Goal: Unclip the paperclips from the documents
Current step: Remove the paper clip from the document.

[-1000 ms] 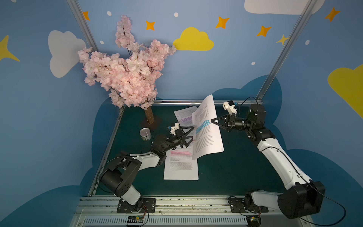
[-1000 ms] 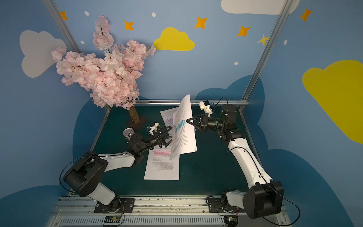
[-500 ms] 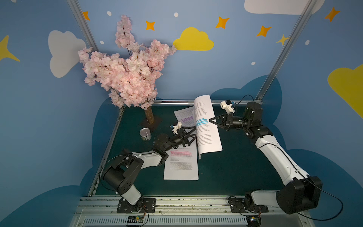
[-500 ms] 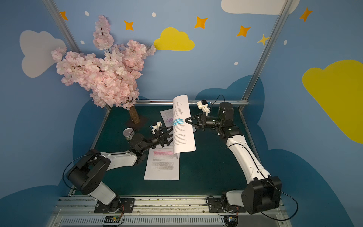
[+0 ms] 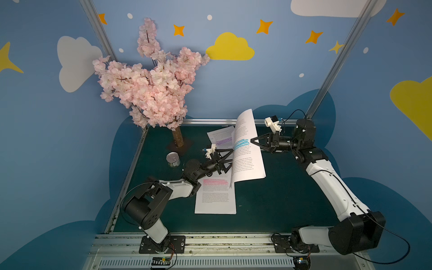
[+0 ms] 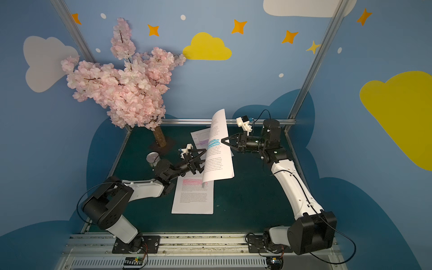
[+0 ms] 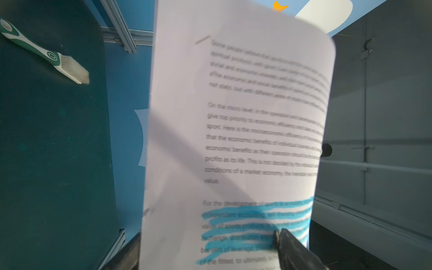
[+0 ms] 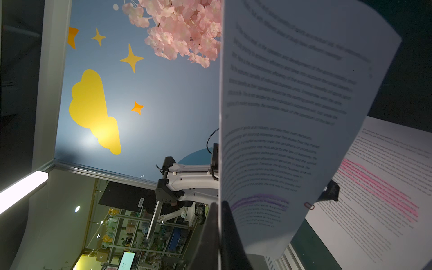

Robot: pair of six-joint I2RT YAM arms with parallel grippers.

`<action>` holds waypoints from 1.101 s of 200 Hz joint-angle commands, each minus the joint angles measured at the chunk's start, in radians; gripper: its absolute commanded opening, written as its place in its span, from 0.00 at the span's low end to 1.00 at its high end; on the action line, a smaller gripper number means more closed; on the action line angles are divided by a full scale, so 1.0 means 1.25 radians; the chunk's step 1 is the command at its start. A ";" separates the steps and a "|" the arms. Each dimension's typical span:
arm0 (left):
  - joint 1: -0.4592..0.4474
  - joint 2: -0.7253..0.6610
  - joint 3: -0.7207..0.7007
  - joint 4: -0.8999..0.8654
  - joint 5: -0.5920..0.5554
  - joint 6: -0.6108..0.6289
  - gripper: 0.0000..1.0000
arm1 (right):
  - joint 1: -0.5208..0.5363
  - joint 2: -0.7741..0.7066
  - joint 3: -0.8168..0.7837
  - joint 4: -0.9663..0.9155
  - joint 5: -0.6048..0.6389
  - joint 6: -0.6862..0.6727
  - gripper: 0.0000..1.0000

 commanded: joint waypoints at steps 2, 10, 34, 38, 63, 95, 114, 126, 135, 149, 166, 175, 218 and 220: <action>0.001 -0.002 0.009 0.034 -0.002 -0.002 0.67 | -0.010 -0.020 -0.029 -0.032 -0.010 -0.036 0.00; 0.001 -0.002 0.004 0.034 -0.003 -0.005 0.60 | -0.016 -0.025 -0.031 -0.055 -0.013 -0.054 0.00; 0.003 -0.011 -0.012 0.032 -0.002 -0.003 0.53 | -0.042 -0.040 -0.032 -0.122 -0.024 -0.103 0.00; 0.004 -0.013 -0.015 0.030 -0.003 -0.002 0.52 | -0.051 -0.042 -0.034 -0.136 -0.028 -0.112 0.00; 0.005 -0.020 -0.017 0.022 0.001 0.001 0.48 | -0.092 -0.062 -0.041 -0.167 -0.041 -0.133 0.00; 0.005 -0.019 -0.021 0.010 0.009 0.002 0.48 | -0.130 -0.079 -0.044 -0.171 -0.043 -0.135 0.00; 0.006 -0.020 -0.024 0.005 0.007 0.005 0.46 | -0.133 -0.074 -0.036 -0.174 -0.049 -0.144 0.00; 0.006 -0.022 -0.022 0.002 0.009 0.008 0.43 | -0.135 -0.072 -0.031 -0.185 -0.053 -0.155 0.00; 0.006 -0.023 -0.019 -0.006 0.015 0.010 0.41 | -0.135 -0.071 -0.028 -0.196 -0.055 -0.165 0.00; 0.005 -0.028 -0.019 -0.019 0.021 0.018 0.38 | -0.135 -0.072 -0.028 -0.209 -0.057 -0.175 0.00; 0.007 -0.036 -0.028 -0.034 0.020 0.028 0.33 | -0.136 -0.073 -0.028 -0.214 -0.059 -0.181 0.00; 0.007 -0.042 -0.032 -0.042 0.017 0.032 0.31 | -0.138 -0.073 -0.029 -0.218 -0.061 -0.188 0.00; 0.007 -0.094 -0.019 -0.182 0.048 0.116 0.21 | -0.148 -0.077 -0.025 -0.246 -0.071 -0.216 0.00; 0.007 -0.100 -0.016 -0.201 0.052 0.126 0.21 | -0.149 -0.077 -0.024 -0.248 -0.073 -0.218 0.00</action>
